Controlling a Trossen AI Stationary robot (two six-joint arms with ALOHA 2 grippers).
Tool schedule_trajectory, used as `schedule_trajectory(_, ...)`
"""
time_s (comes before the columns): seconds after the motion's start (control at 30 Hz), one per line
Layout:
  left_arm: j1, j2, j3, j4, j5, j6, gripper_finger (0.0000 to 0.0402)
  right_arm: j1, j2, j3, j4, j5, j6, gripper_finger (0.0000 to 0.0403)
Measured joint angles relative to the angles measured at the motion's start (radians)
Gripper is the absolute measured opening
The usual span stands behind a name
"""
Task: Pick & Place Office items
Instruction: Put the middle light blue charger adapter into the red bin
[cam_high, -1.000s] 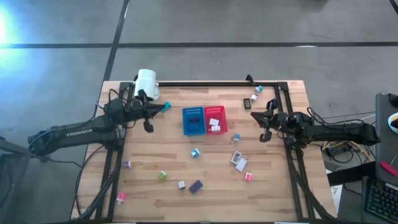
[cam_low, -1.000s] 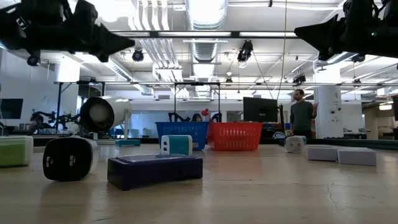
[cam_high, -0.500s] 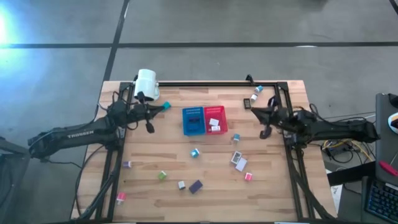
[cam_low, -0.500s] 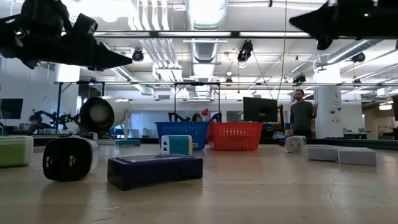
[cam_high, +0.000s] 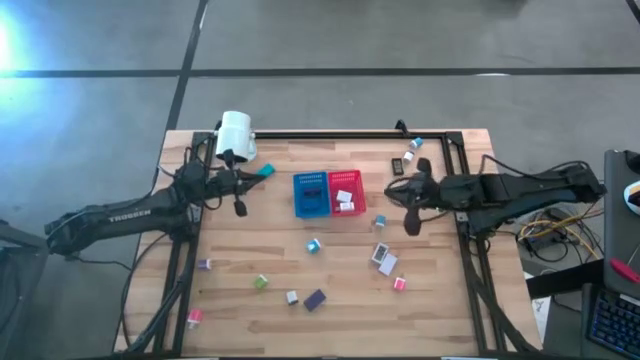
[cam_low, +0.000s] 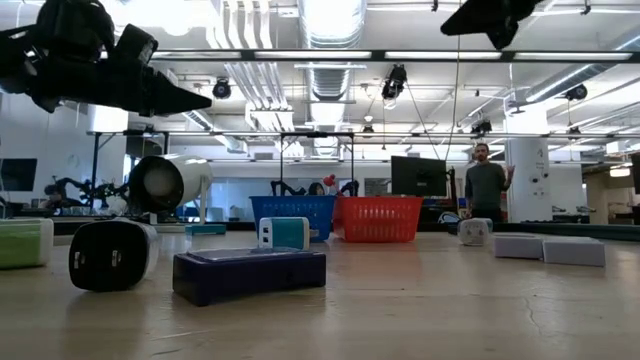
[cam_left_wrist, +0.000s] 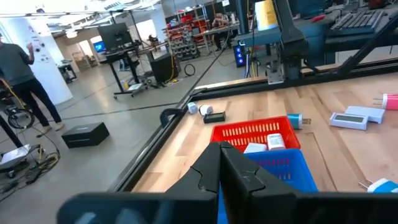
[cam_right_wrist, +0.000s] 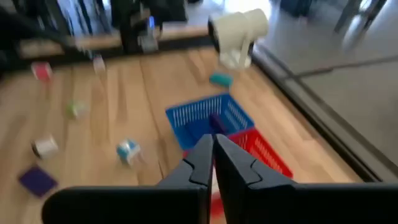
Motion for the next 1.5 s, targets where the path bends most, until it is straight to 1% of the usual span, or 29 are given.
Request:
schedule_trajectory(0.1, 0.000, 0.000, 0.000, 0.000, 0.003, -0.005, 0.0011, 0.010, 0.080, 0.085, -0.107, -0.002, 0.002, 0.0012)
schedule_trajectory(0.23, 0.000, 0.000, 0.000, 0.000, 0.003, -0.010, 0.0011, 0.009, 0.144, 0.155, -0.199, -0.006, 0.003, 0.0012)
schedule_trajectory(0.33, 0.000, 0.000, 0.000, 0.000, 0.003, -0.018, 0.0011, 0.007, 0.171, 0.180, -0.276, -0.008, 0.003, 0.0012)
schedule_trajectory(0.47, 0.000, 0.000, 0.000, 0.011, 0.003, -0.019, 0.0011, 0.007, 0.218, 0.187, -0.381, -0.056, 0.003, 0.0014)
schedule_trajectory(0.53, 0.000, 0.000, 0.000, 0.024, 0.003, -0.028, 0.0011, 0.005, 0.251, 0.187, -0.425, -0.070, 0.014, 0.0022)
schedule_trajectory(0.7, 0.000, 0.000, 0.000, 0.025, 0.003, -0.055, 0.0011, -0.029, 0.334, 0.175, -0.443, -0.154, 0.070, 0.0071)
schedule_trajectory(0.83, 0.000, 0.000, 0.000, 0.002, 0.003, -0.058, 0.0012, -0.064, 0.417, 0.174, -0.465, -0.168, 0.066, 0.0116)
schedule_trajectory(0.87, 0.000, 0.000, 0.000, 0.000, 0.003, -0.061, 0.0012, -0.076, 0.439, 0.174, -0.469, -0.187, 0.069, 0.0125)
schedule_trajectory(0.97, 0.000, 0.000, 0.000, -0.008, 0.003, -0.065, 0.0012, -0.125, 0.500, 0.173, -0.469, -0.285, 0.067, 0.0152)
schedule_trajectory(1.1, -0.001, 0.000, 0.000, -0.011, 0.003, -0.068, 0.0012, -0.172, 0.576, 0.173, -0.469, -0.316, 0.020, 0.0185)
schedule_trajectory(1.2, -0.001, 0.000, 0.000, -0.011, 0.003, -0.068, 0.0012, -0.191, 0.621, 0.174, -0.466, -0.349, -0.025, 0.0207)
schedule_trajectory(1.3, -0.001, 0.000, 0.000, -0.011, 0.003, -0.063, 0.0012, -0.200, 0.655, 0.177, -0.458, -0.361, -0.064, 0.0228)
schedule_trajectory(1.5, -0.001, 0.000, 0.000, -0.015, 0.003, -0.063, 0.0012, -0.221, 0.692, 0.172, -0.446, -0.379, -0.051, 0.0259)
